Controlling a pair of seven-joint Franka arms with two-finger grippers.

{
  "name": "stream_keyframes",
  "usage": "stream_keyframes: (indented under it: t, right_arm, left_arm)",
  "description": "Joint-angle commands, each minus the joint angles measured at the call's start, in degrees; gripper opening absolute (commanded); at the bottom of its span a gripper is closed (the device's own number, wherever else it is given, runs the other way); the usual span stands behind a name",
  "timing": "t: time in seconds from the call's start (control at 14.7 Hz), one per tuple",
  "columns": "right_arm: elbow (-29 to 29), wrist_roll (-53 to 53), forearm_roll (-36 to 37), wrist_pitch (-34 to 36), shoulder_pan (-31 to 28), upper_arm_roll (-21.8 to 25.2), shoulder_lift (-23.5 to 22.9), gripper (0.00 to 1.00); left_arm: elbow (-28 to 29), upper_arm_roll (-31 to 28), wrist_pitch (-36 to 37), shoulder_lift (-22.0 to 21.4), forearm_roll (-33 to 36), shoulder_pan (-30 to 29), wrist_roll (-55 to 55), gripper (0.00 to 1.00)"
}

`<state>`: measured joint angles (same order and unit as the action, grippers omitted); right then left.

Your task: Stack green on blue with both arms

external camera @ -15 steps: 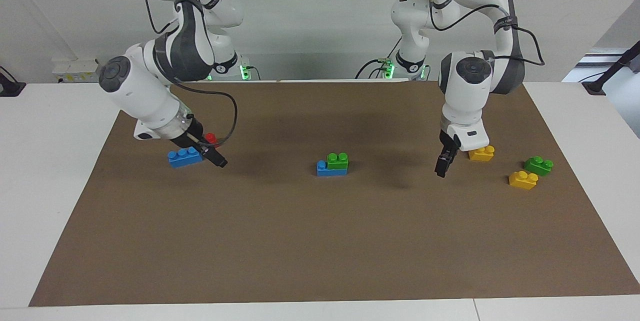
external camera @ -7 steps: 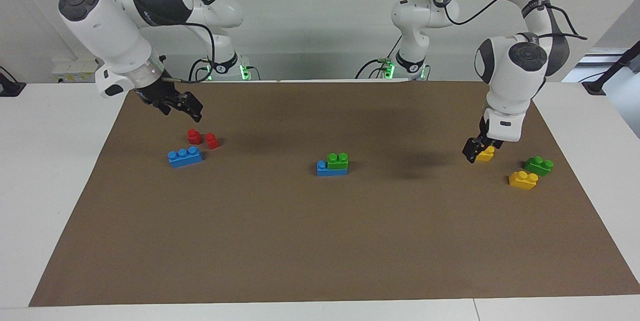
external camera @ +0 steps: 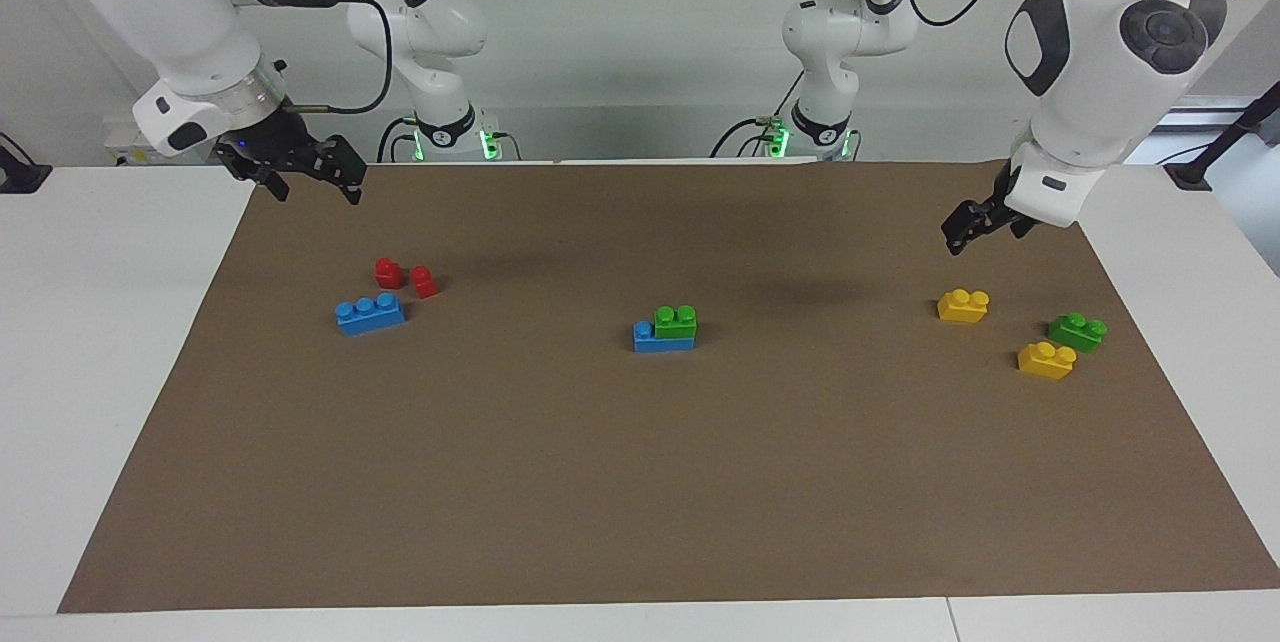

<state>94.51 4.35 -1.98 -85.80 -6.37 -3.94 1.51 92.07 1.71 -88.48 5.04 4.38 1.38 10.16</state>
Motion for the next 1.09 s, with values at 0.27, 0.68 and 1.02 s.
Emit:
stream_keyframes:
  t: [0.27, 0.68, 1.02]
  right_arm:
    - [-2.1, -1.0, 1.2, 2.7, 0.0, -0.7, -0.7, 1.00]
    - [-2.1, -0.3, 1.1, 1.8, -0.3, -0.7, -0.7, 1.00]
    - [-2.1, -0.4, 1.2, -0.1, -0.3, -0.7, -0.6, 1.00]
  left_arm:
    - [-4.0, 0.0, 5.8, -0.5, -0.9, -0.9, -7.5, 1.00]
    - [-5.1, 0.2, 4.9, -0.5, -6.1, -3.1, -9.7, 1.00]
    - [-8.8, 0.8, 5.9, -0.5, -5.6, -2.4, -14.5, 1.00]
